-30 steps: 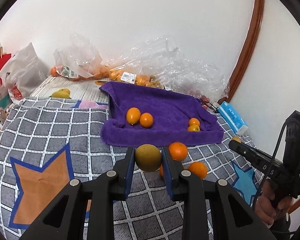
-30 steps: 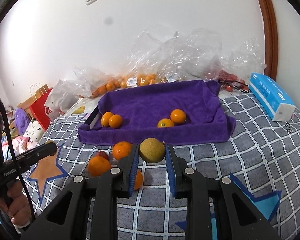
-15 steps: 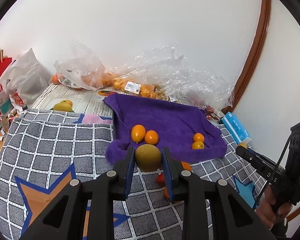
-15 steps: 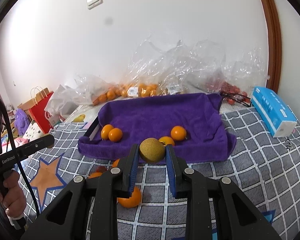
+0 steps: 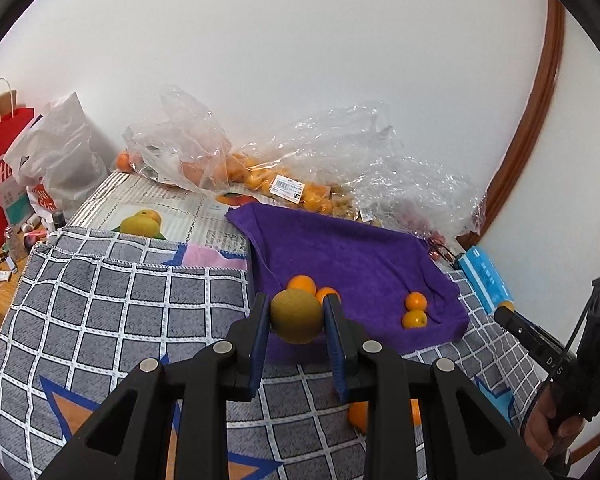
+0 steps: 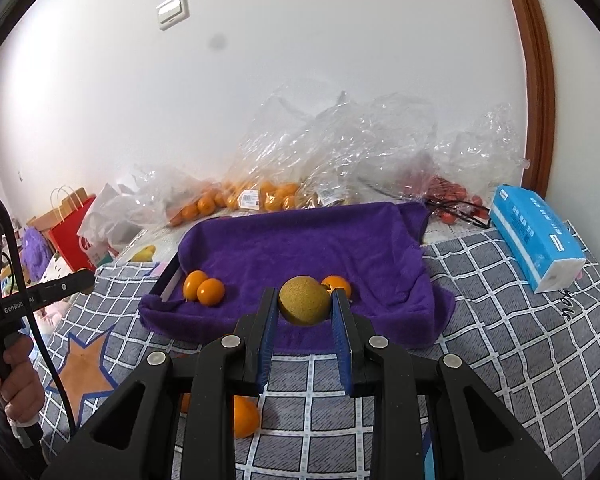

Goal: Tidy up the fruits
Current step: 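Carry both held yellow-green fruits over the purple towel with both tools, then lower both yellow-green fruits onto the purple towel and open both tools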

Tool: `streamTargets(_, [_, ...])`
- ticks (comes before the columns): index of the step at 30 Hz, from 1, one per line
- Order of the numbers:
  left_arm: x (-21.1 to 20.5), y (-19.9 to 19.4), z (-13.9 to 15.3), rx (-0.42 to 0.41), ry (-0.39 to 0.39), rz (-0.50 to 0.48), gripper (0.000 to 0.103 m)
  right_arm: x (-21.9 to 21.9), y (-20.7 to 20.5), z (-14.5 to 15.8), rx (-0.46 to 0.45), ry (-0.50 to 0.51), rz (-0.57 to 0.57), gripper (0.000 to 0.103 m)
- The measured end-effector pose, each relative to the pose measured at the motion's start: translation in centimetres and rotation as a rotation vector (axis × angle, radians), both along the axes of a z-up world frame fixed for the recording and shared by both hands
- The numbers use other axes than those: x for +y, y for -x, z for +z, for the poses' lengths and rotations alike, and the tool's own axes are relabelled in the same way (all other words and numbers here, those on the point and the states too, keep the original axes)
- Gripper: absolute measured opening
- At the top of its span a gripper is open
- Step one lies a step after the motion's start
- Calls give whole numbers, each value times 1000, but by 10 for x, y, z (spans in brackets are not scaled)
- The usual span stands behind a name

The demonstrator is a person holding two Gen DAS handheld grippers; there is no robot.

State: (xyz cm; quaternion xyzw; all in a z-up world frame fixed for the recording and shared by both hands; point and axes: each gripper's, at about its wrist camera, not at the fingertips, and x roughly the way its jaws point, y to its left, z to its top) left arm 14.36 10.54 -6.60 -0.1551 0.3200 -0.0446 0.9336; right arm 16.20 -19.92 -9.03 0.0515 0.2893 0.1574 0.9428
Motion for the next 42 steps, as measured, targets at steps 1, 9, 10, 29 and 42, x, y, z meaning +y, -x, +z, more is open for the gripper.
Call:
streamTargets(1, [0,-2,1,3,1,3,25,0,0,1,-4,4,0,27])
streamTargets(9, [-3,-16,6,1,-7,11,25,0,-14,7,-21,12,-1,27])
streamTargets(10, [-4,-18,6,2,-2,7,25,-1,-17,8,-21,11,-4,27])
streamTargets(29, [-40,-82,-18,-3,5,-55,25,-15,-67,1,-33,5,-62,27])
streamTargets(42, [-21,-92,-56,35,32,4,26,-23,-89,-41,62,13,-85,27])
